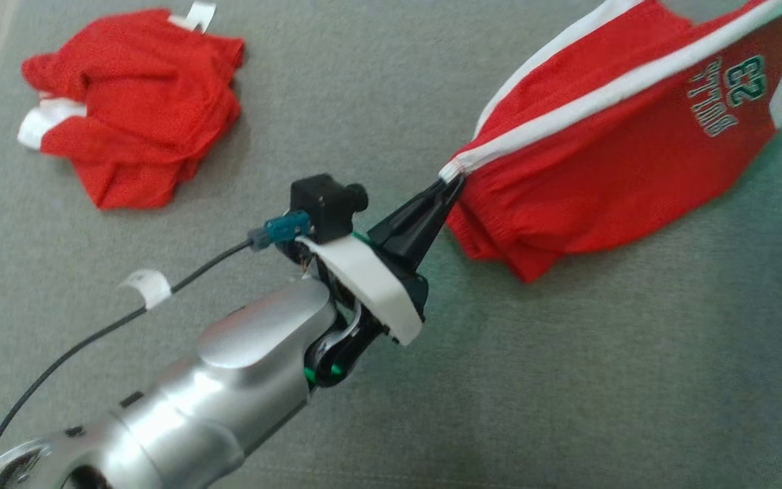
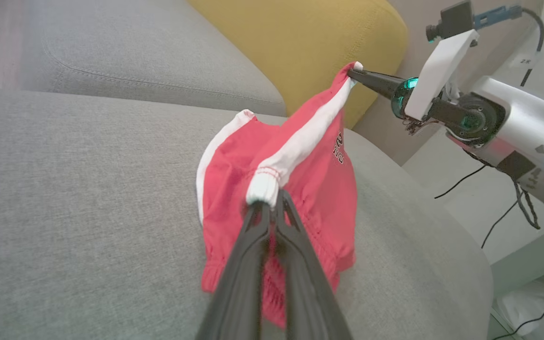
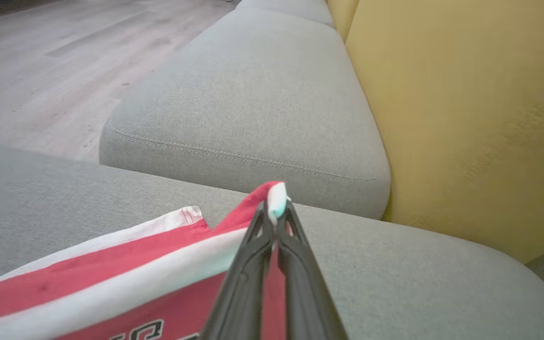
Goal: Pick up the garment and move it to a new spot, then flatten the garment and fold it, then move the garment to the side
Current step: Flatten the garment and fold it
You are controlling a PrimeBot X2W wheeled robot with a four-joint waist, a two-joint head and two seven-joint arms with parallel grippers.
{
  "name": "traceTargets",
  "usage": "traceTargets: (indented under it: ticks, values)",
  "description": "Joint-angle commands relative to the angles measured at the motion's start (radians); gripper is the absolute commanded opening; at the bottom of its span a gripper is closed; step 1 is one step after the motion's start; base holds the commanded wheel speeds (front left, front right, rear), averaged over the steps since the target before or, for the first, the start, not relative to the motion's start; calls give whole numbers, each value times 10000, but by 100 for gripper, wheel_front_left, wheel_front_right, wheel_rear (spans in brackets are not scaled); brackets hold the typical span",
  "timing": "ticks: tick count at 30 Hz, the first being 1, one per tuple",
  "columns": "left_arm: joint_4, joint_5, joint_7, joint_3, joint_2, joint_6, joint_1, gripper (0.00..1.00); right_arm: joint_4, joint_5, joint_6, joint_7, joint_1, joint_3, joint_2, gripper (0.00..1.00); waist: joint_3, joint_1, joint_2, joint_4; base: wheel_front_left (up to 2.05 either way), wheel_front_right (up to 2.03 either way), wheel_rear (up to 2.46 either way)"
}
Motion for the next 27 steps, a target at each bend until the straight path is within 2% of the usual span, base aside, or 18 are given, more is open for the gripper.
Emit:
traceTargets:
  ticks: [1, 9, 19, 20, 21, 22, 23, 24, 27]
  values:
    - [-100, 90, -105, 355, 43, -70, -471, 0, -62, -229, -9, -164, -428, 168, 24, 0, 432, -3, 0, 374, 0, 0, 0]
    - [382, 219, -251, 130, -448, -312, -816, 0, 1732, -1059, -9, -897, -1803, 243, 231, 0, 1119, -3, 0, 924, 0, 0, 0]
    - [743, 212, -414, -103, -845, -433, -1069, 0, 3467, -1877, -9, -1587, -2791, -343, -52, 0, 1420, -3, 0, 1490, 0, 0, 0]
    - [794, 210, -395, -135, -859, -437, -1090, 0, 3565, -1999, -9, -1689, -2863, -423, -92, 66, 1434, -3, 0, 1515, 0, 0, 0]
    - [839, 214, -387, -166, -872, -440, -1108, 0, 3697, -2049, -9, -1750, -2924, -517, -77, 100, 1442, -3, 0, 1535, 0, 0, 0]
    - [893, 219, -388, -190, -881, -443, -1121, 33, 3821, -2106, -9, -1810, -2979, -582, -57, 100, 1442, -3, 0, 1547, 0, 0, 0]
    - [955, 217, -391, -206, -886, -445, -1123, 83, 3933, -2168, -9, -1873, -3029, -657, -46, 100, 1436, -3, 0, 1544, 0, 0, 0]
    - [1024, 222, -399, -219, -881, -446, -1123, 100, 4010, -2286, -9, -1961, -3068, -724, -45, 100, 1426, -3, 0, 1524, 0, 0, 0]
    - [1290, 393, -463, -290, -826, -448, -1097, 100, 4199, -2450, -9, -2358, -3119, -1122, 107, 100, 1326, -3, 0, 1420, 0, 0, 0]
